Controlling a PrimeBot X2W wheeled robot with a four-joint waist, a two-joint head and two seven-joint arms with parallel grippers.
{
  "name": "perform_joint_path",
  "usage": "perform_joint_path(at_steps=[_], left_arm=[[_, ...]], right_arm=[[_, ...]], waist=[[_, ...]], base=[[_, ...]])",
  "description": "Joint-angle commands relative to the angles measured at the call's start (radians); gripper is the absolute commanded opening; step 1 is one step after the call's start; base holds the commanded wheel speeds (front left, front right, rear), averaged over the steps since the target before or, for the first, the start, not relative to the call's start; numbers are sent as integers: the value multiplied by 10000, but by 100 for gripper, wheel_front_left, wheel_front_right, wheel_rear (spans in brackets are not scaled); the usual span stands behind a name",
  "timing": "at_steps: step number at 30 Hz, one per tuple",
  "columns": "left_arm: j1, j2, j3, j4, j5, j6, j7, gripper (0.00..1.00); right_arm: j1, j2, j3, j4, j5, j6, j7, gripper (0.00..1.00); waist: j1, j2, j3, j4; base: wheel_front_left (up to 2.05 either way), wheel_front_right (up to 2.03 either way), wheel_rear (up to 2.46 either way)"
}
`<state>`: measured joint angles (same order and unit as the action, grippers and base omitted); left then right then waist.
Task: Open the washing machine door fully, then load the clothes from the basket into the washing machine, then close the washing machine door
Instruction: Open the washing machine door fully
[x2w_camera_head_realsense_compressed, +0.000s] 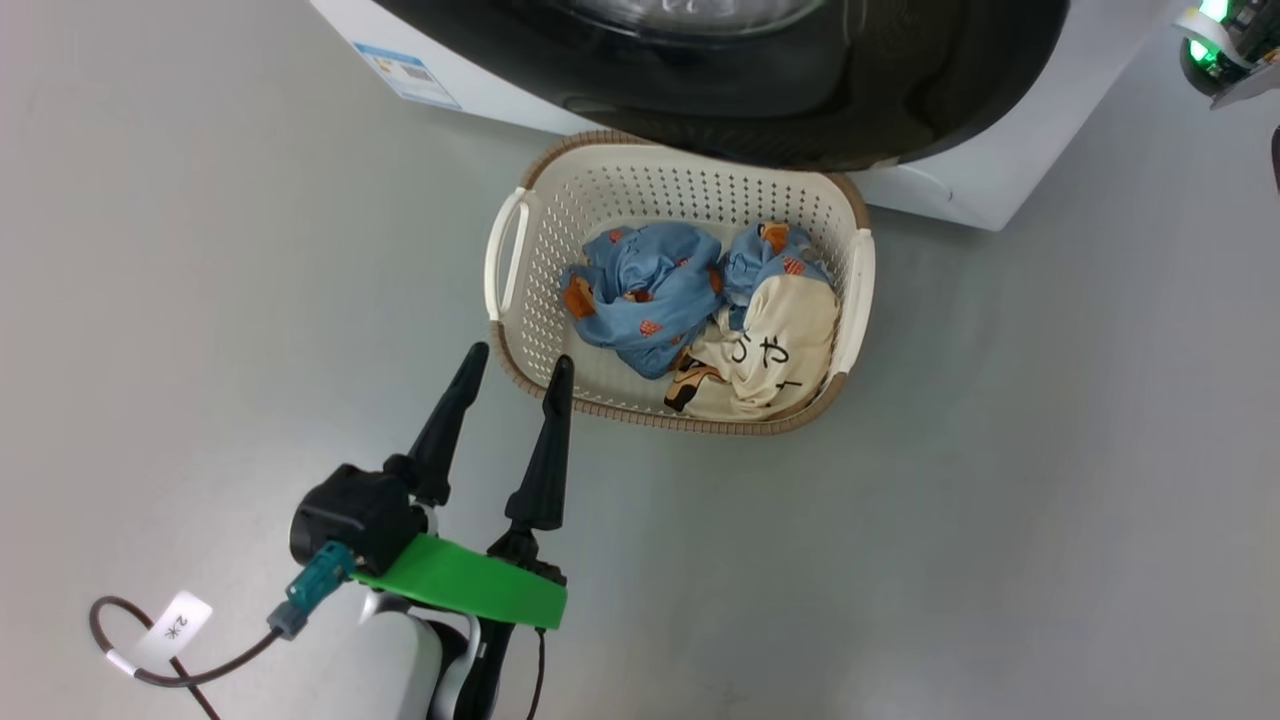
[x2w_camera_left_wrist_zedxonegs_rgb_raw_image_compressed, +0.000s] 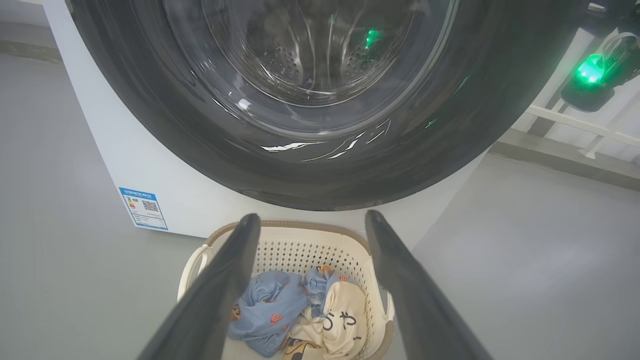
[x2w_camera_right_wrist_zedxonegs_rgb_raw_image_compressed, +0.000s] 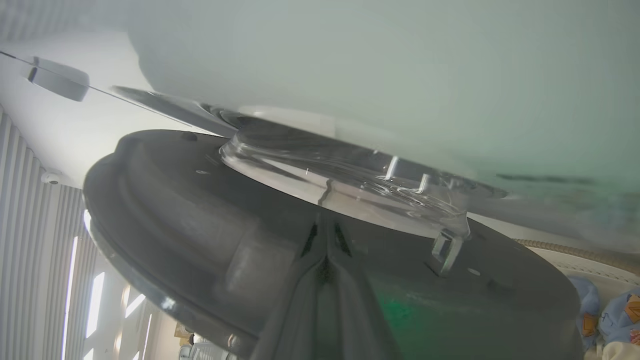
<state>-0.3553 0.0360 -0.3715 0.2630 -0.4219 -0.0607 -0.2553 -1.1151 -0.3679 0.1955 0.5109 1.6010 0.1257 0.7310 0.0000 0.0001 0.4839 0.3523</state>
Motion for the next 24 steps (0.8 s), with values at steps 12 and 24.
perform_joint_path(at_steps=[12, 24], left_arm=[[294, 143, 358, -136, 288, 54, -65, 100], [611, 143, 503, -100, 435, 18, -65, 100]], right_arm=[[1091, 611, 567, -451, -119, 50, 704, 0], [2071, 1169, 1065, -1089, 3, 50, 1347, 0]], waist=[[0, -1, -834, -220], [0, -1, -1317, -413]], base=[[0, 0, 0], [0, 0, 0]])
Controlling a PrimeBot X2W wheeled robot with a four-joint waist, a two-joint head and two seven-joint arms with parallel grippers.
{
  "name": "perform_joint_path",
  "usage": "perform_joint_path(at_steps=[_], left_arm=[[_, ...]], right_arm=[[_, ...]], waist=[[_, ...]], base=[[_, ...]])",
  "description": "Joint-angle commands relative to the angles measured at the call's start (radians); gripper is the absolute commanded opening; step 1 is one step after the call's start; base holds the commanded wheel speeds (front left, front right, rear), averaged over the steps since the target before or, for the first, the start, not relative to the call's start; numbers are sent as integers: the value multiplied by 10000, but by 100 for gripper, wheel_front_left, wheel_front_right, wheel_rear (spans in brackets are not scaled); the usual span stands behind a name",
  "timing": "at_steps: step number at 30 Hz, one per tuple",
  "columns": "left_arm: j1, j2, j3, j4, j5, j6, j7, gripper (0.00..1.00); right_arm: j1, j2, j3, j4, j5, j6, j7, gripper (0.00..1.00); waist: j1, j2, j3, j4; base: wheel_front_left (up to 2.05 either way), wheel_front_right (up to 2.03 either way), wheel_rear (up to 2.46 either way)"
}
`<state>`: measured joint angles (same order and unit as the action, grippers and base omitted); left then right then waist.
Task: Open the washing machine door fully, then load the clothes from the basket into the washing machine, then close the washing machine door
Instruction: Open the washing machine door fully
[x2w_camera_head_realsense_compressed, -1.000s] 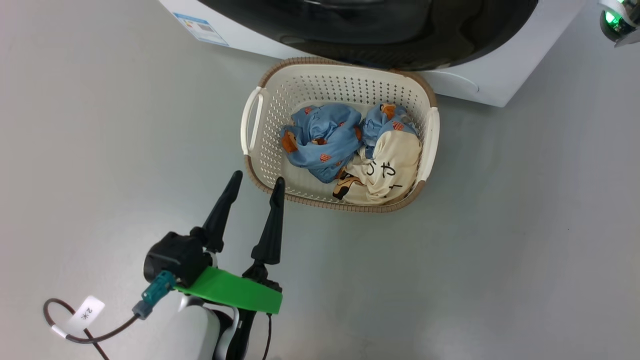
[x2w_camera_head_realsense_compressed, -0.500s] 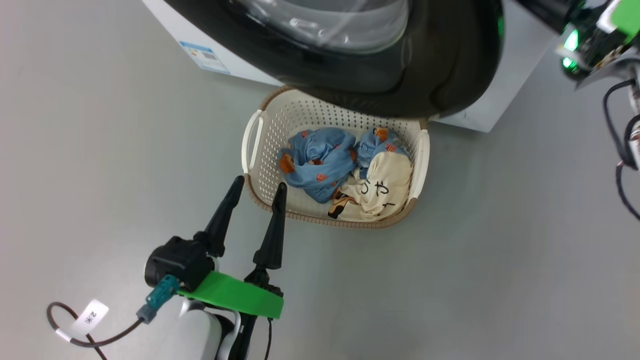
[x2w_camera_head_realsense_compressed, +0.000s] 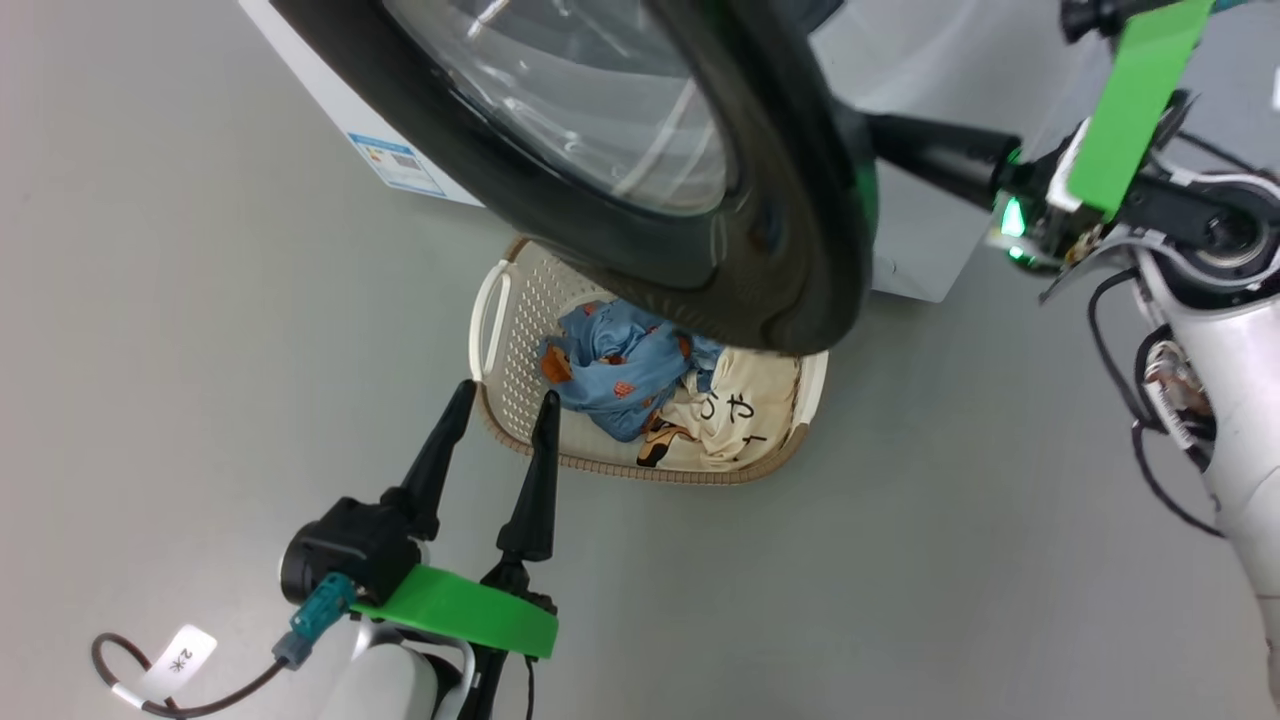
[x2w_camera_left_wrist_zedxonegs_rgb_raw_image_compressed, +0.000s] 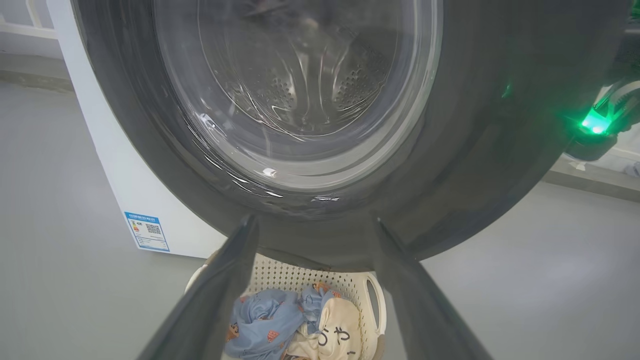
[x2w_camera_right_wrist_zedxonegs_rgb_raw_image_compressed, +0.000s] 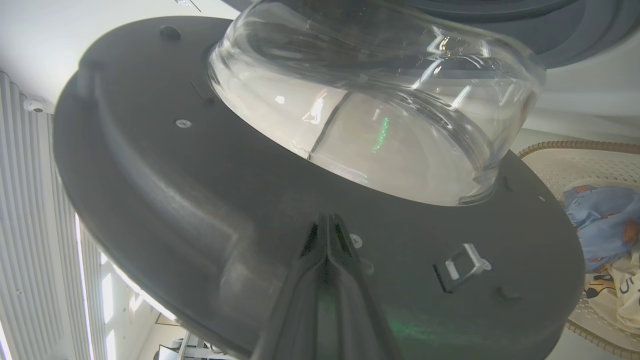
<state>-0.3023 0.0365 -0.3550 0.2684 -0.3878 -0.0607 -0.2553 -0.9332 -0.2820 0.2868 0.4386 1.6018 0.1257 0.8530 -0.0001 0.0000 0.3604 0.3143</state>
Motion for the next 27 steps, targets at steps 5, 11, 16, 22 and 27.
perform_joint_path(at_steps=[5, 11, 16, 22, 27], left_arm=[[143, 137, 370, -189, 118, -11, -65, 100], [232, 137, 386, -216, 84, -2, -65, 100], [338, 137, 406, -224, 72, 46, -65, 100], [478, 137, 499, -209, 95, 78, -65, 100], [588, 137, 570, -116, 136, 85, -65, 100]], right_arm=[[563, 535, 326, -613, 31, 50, 373, 0], [911, 809, 558, -883, 10, 50, 616, 0], [1291, 1069, 738, -1112, 58, 50, 833, 0], [1705, 1324, 956, -1351, 19, 50, 1034, 0], [1945, 1357, 866, -1404, -95, 50, 883, 0]], waist=[[1, 0, -152, 12], [1, 0, -244, 176], [1, 0, -396, 302], [1, 0, -586, 368], [1, 0, -831, 311]], base=[[0, 0, 0], [0, 0, 0], [0, 0, 0], [0, 0, 0], [0, 0, 0]])
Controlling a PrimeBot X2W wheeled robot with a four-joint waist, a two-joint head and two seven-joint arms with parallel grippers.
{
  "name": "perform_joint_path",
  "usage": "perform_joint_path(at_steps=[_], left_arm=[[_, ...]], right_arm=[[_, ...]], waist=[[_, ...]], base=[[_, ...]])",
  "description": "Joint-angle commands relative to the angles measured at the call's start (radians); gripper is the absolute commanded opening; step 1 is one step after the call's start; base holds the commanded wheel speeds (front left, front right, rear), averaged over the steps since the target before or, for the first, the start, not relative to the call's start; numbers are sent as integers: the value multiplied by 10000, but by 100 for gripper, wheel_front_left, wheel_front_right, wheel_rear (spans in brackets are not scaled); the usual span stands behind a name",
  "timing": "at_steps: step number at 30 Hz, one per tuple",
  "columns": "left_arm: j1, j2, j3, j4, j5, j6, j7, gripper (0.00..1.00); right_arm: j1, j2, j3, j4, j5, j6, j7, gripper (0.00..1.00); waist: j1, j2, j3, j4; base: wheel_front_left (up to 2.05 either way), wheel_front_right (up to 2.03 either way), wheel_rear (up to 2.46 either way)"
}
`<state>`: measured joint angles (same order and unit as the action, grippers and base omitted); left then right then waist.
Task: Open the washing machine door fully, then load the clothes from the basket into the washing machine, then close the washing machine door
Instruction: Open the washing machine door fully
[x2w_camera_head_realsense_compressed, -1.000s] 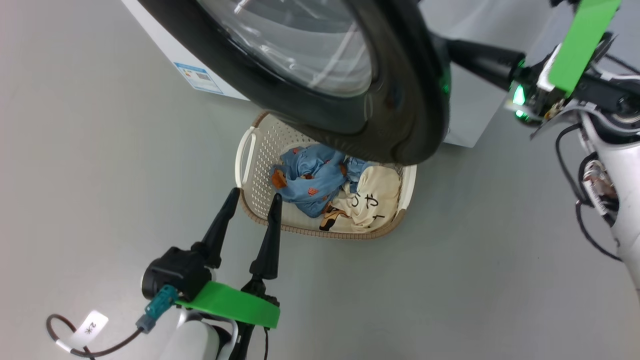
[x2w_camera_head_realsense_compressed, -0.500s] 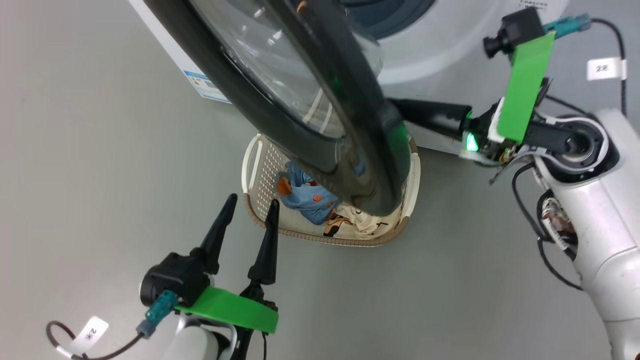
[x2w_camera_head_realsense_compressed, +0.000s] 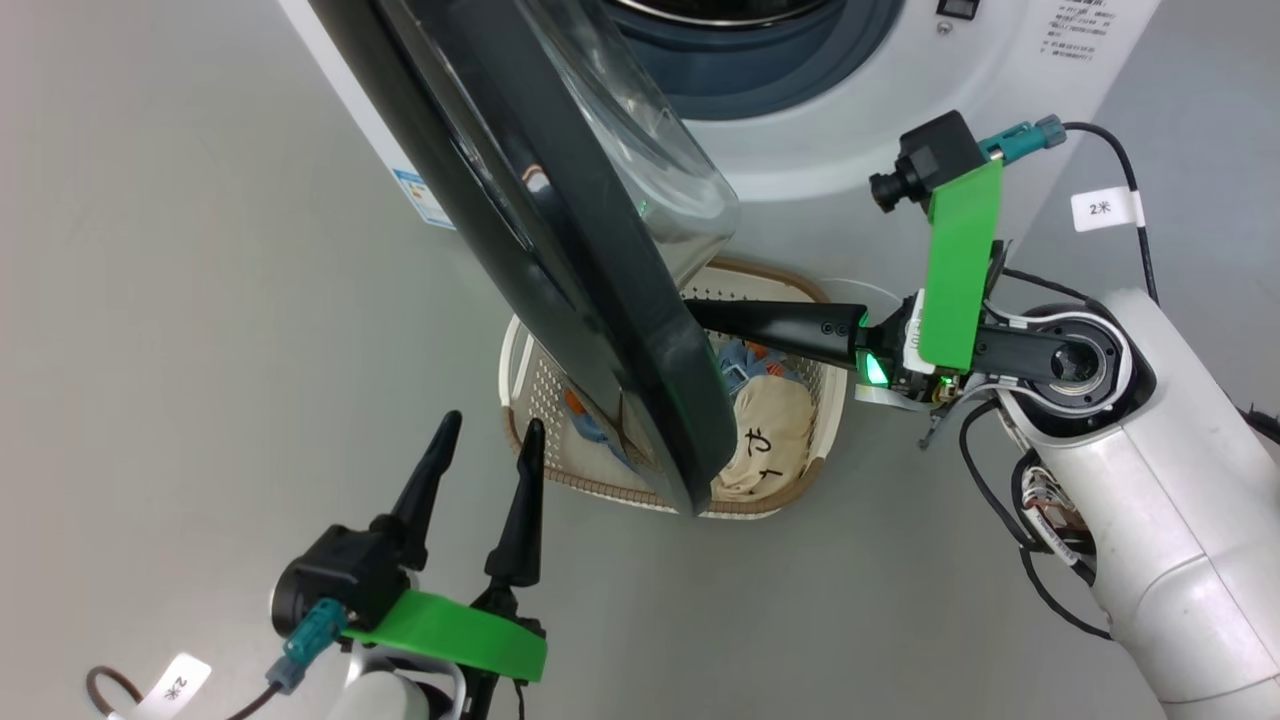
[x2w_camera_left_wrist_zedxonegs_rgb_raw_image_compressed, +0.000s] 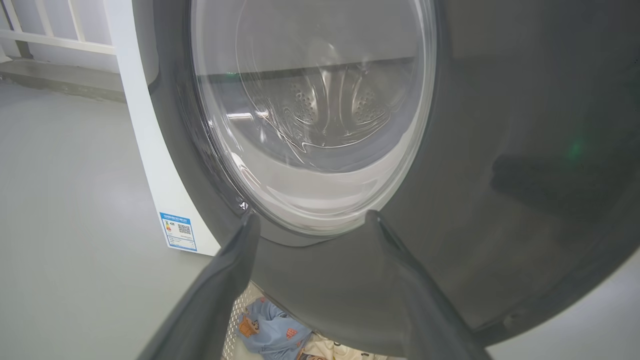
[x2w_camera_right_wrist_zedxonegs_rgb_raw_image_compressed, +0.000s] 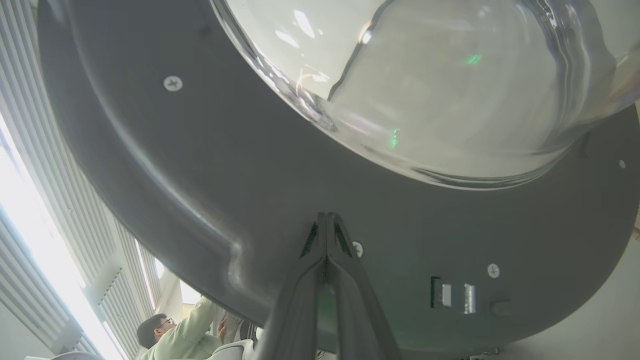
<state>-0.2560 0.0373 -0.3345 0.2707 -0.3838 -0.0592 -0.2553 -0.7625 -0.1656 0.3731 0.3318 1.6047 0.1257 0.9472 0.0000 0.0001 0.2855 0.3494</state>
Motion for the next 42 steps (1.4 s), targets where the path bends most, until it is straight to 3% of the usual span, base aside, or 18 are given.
perform_joint_path(at_steps=[1, 6, 9, 11, 15, 19, 34, 42], left_arm=[[146, 129, 393, -122, 111, 69, -65, 100], [265, 129, 649, 33, 204, -14, -65, 100], [354, 129, 851, 249, 279, -127, -65, 100], [389, 129, 962, 363, 347, -200, -65, 100], [487, 129, 1213, 512, 481, -306, -65, 100], [692, 129, 1583, 757, 544, -424, -65, 100], [1598, 170, 2906, 865, 1149, -646, -65, 100], [1782, 157, 3336, 750, 1241, -685, -65, 100]], right_arm=[[290, 179, -35, -346, -146, 50, -107, 0], [525, 19, -239, -407, -448, 50, -589, 0], [722, -60, -290, -443, -598, 50, -910, 15], [874, -139, -350, -455, -742, 50, -1242, 31], [1290, -356, -363, -338, -974, 50, -1787, 51], [1822, -499, -307, -251, -1037, 50, -2318, 100], [3648, -1013, -330, -360, -844, 50, -3722, 100], [4157, -1636, 124, -574, -1605, 50, -4823, 100]], waist=[[0, -1, -132, -71], [0, -1, -456, -350], [0, -1, -709, -627], [0, -1, -893, -823], [0, -1, -1284, -1221], [0, -1, -1730, -1675], [0, -1, -2822, -3302], [0, -1, -2945, -3827]], base=[[0, 0, 0], [0, 0, 0], [0, 0, 0], [0, 0, 0], [0, 0, 0], [0, 0, 0], [0, 0, 0], [0, 0, 0]])
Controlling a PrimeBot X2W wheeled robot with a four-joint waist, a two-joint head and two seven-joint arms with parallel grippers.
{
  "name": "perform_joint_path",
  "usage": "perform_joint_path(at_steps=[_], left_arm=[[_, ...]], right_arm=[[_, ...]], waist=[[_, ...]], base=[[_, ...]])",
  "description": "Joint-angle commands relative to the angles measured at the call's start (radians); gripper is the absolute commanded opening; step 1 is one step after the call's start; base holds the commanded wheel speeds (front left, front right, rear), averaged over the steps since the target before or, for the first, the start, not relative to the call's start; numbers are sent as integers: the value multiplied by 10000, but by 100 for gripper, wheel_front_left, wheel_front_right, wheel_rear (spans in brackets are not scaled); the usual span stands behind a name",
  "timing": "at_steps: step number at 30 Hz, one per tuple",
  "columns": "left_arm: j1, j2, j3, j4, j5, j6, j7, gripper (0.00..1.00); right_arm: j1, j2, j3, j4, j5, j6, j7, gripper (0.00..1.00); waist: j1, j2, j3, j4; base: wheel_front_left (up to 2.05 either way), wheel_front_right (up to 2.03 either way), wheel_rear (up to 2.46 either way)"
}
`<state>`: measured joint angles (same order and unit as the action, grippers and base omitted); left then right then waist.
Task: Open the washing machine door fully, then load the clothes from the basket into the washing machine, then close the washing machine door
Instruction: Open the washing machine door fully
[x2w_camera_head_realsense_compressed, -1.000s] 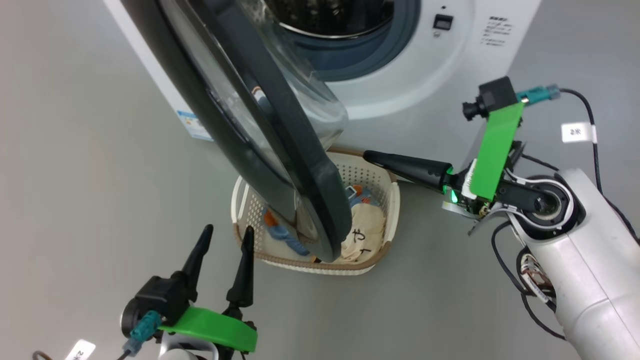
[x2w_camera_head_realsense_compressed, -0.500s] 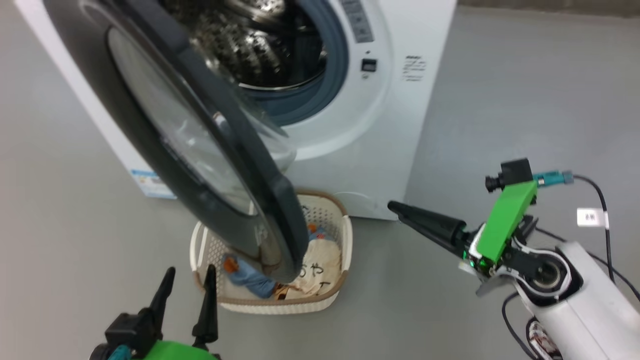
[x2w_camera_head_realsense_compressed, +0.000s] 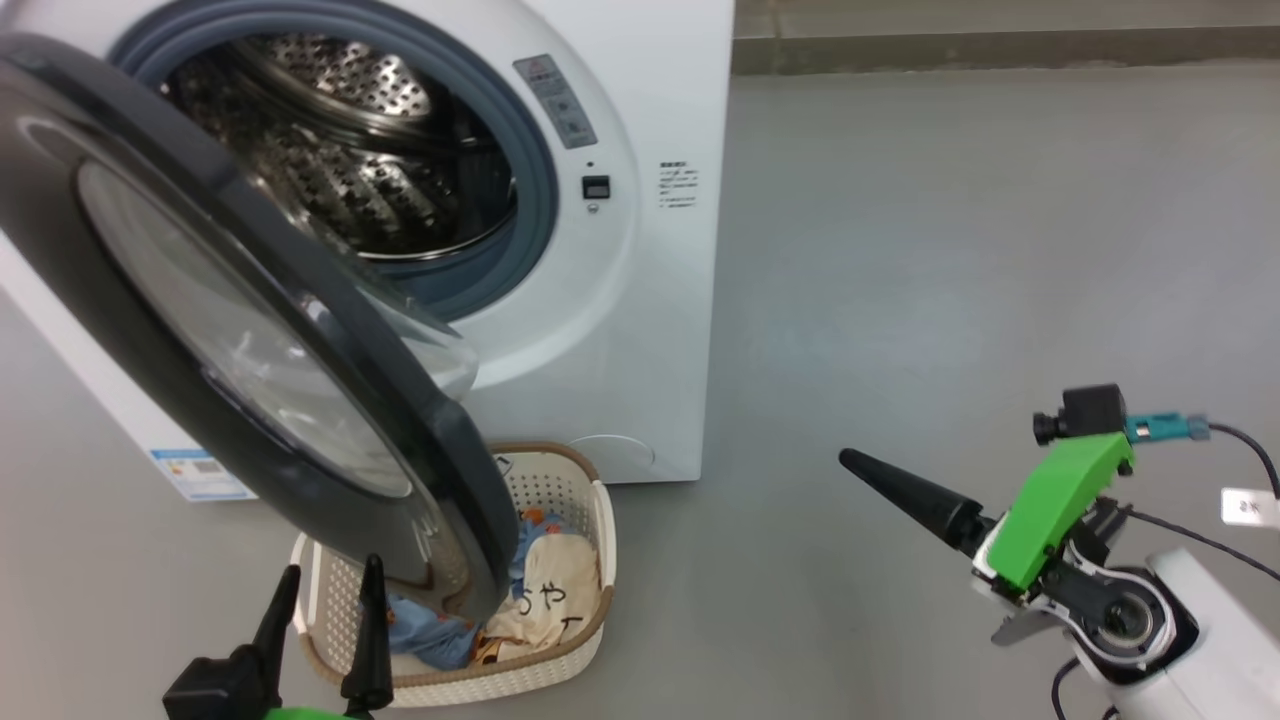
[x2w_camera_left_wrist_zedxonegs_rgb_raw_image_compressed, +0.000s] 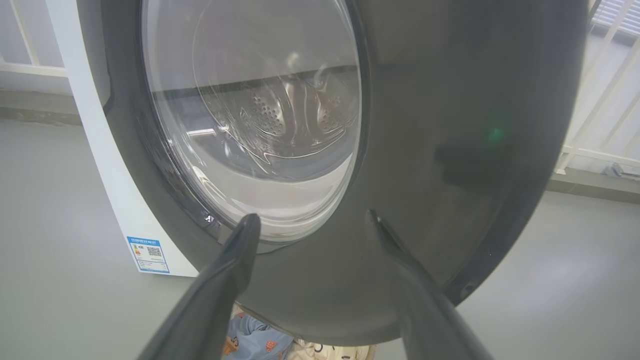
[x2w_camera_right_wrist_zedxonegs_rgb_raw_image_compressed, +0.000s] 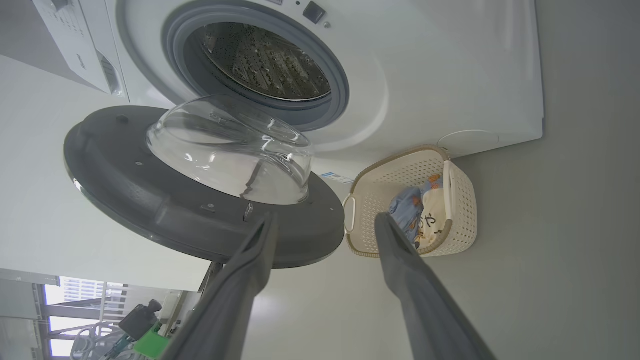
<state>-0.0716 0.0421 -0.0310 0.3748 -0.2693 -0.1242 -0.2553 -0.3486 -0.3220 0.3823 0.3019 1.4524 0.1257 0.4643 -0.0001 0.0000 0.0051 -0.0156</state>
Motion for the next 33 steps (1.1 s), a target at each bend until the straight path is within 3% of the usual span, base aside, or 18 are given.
perform_joint_path(at_steps=[1, 9, 20, 24, 26, 33], left_arm=[[-47, 107, 338, -303, 103, -38, -65, 100], [11, 94, 568, -391, 150, -54, -65, 100], [60, 85, 694, -398, 188, -62, -65, 100], [62, 84, 684, -401, 194, -63, -65, 100], [68, 83, 701, -418, 187, -63, -65, 100], [93, 83, 702, -468, 159, -64, -65, 100]], right_arm=[[105, -155, 138, -281, -185, 50, -187, 100], [711, -900, 1080, -177, -920, 50, -2117, 100], [1027, -1844, 2904, 710, -2282, 50, -6389, 100], [973, -1962, 3272, 1247, -2810, 50, -7174, 100], [944, -1931, 3021, 1404, -3318, 50, -7245, 100], [1747, -1249, 605, 1050, -5849, 50, -7257, 100]], waist=[[1, 0, -153, -222], [1, 0, -163, -430], [1, 0, -196, -470], [1, 0, -219, -484], [1, 0, -222, -500], [1, 0, -211, -519]], base=[[0, 0, 0], [0, 0, 0], [0, 0, 0], [0, 0, 0], [0, 0, 0], [0, 0, 0]])
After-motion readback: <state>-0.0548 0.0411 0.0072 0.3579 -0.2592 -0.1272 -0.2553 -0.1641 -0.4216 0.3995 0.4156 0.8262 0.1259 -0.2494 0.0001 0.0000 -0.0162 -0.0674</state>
